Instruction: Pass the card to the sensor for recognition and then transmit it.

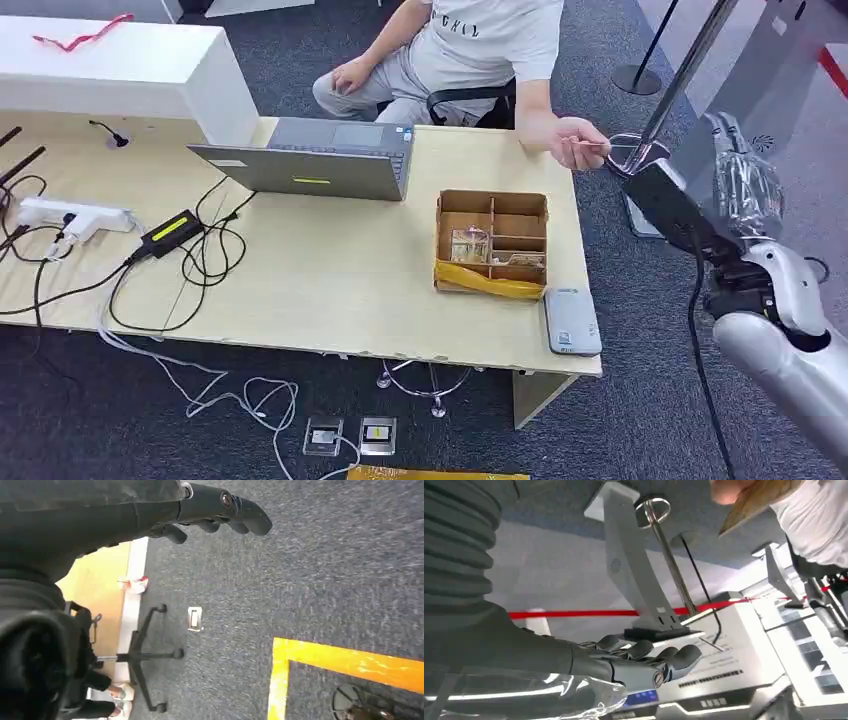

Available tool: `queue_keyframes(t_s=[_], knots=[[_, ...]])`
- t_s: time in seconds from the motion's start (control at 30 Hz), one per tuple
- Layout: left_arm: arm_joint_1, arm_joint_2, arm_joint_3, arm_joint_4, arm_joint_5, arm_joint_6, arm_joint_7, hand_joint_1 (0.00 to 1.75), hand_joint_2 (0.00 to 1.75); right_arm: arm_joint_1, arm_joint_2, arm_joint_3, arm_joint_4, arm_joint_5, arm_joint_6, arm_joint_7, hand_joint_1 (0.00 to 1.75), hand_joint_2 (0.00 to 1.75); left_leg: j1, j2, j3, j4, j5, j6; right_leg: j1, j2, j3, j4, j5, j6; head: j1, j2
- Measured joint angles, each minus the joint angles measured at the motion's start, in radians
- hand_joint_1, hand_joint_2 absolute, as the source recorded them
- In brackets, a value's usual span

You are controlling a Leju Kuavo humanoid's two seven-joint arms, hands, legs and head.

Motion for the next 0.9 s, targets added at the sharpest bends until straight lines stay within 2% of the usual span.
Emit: queue_keyframes(t_s=[0.2, 0.4, 0.43, 0.63, 0.77, 0.9], knots=[[0.0, 0.003, -0.02, -0.007, -0.005, 0.001, 0.0, 0.0, 0.0, -0.018, 0.078, 0.094, 0.112, 0.053, -0.012, -0.021, 0.0, 1.75, 0.0, 0.0, 0.001, 0.0, 0.0, 0.0, 0.0, 0.0, 0.0, 0.0, 0.0, 0.0, 0.0, 0.0], [0.0, 0.006, -0.039, -0.01, -0.01, 0.004, -0.001, 0.0, 0.0, -0.017, 0.133, 0.132, 0.207, 0.054, -0.039, -0.045, 0.0, 1.75, 0.0, 0.0, 0.001, 0.0, 0.0, 0.0, 0.0, 0.001, 0.0, 0.0, 0.0, 0.0, 0.0, 0.0], [0.0, 0.006, -0.04, -0.01, -0.012, 0.005, -0.003, 0.0, 0.0, -0.017, 0.137, 0.135, 0.216, 0.054, -0.041, -0.046, 1.75, 1.75, 0.0, 0.0, 0.001, 0.0, 0.0, 0.0, 0.0, 0.001, -0.001, 0.0, 0.0, 0.0, 0.0, 0.0], [0.001, 0.012, -0.047, -0.012, -0.019, 0.002, -0.006, 0.0, 0.0, -0.014, 0.168, 0.143, 0.267, 0.044, -0.069, -0.062, 1.75, 1.75, 0.0, 0.001, 0.001, 0.0, 0.0, 0.0, 0.0, 0.001, -0.001, 0.0, 0.0, 0.0, 0.0, 0.0], [0.002, 0.014, -0.051, -0.014, -0.023, 0.002, -0.005, 0.0, 0.0, -0.009, 0.175, 0.142, 0.272, 0.056, -0.098, -0.066, 1.75, 1.75, 0.0, 0.001, 0.001, 0.0, 0.0, 0.0, 0.0, 0.001, -0.001, 0.0, 0.0, 0.0, 0.0, 0.0], [0.002, 0.014, -0.059, -0.014, -0.023, 0.002, -0.005, 0.0, 0.0, -0.004, 0.179, 0.134, 0.268, 0.06, -0.097, -0.059, 1.75, 1.75, 0.0, 0.001, 0.001, 0.0, 0.0, 0.0, 0.0, 0.001, -0.001, 0.0, 0.0, 0.0, 0.0, 0.0]])
